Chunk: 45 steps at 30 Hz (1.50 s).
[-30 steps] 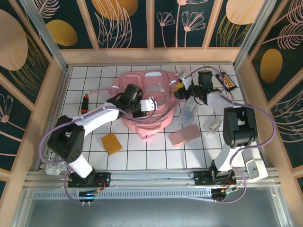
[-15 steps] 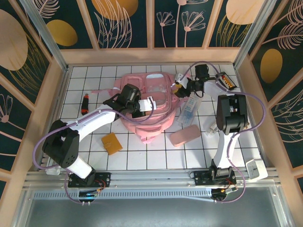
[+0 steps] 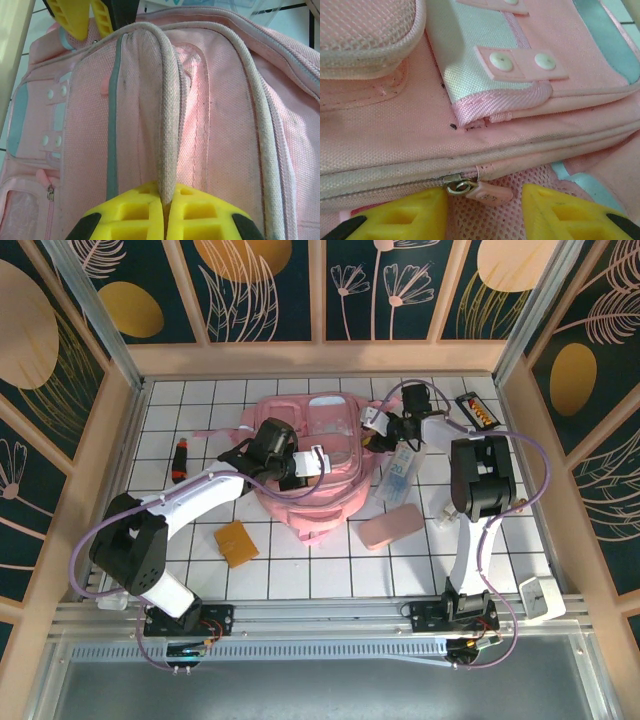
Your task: Pack the student bag
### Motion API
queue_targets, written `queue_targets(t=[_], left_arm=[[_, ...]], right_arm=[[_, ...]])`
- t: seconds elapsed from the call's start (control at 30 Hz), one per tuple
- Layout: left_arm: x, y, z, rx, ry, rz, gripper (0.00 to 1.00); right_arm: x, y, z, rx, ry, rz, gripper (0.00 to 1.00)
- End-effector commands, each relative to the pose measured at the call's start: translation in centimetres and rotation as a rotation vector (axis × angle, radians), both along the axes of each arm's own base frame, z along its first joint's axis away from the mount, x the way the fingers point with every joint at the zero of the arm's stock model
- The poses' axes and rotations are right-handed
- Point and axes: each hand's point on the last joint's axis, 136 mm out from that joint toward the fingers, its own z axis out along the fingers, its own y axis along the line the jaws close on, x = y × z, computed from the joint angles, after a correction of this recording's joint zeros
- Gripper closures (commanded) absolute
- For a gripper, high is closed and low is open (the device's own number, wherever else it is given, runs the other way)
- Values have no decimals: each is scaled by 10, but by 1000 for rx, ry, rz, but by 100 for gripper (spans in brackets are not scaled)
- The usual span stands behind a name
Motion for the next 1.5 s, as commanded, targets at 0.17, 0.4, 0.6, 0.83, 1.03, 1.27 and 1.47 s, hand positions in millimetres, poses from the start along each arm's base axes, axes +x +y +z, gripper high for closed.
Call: queue_targets(t=[0.17,0.4,0.6,0.83,1.03,1.27,1.47], left_arm=[[8,-23,53,-145,-112,-65,100],[37,-22,45,-150,-7,121,100],[58,-22,36,-202,41,252,100],[80,-6,46,-310,62,371,100],[62,-18,54,-383,90,240,100],[14,-20,45,-326,22,-38,100],[21,-10,45,-235,-33,-24,100]], right_arm=[[-8,3,-28,-81,-85,64,89],[-8,-1,19,-58,-349,-9,100],[-29,-3,48,-69,-443,4,100],[-60,-8,59,-99,-433,39,100],[-83,3,72,-2,-325,-7,100],[-38,-16,99,135,-217,-50,68],[-31,-20,59,63,-96,138,52]])
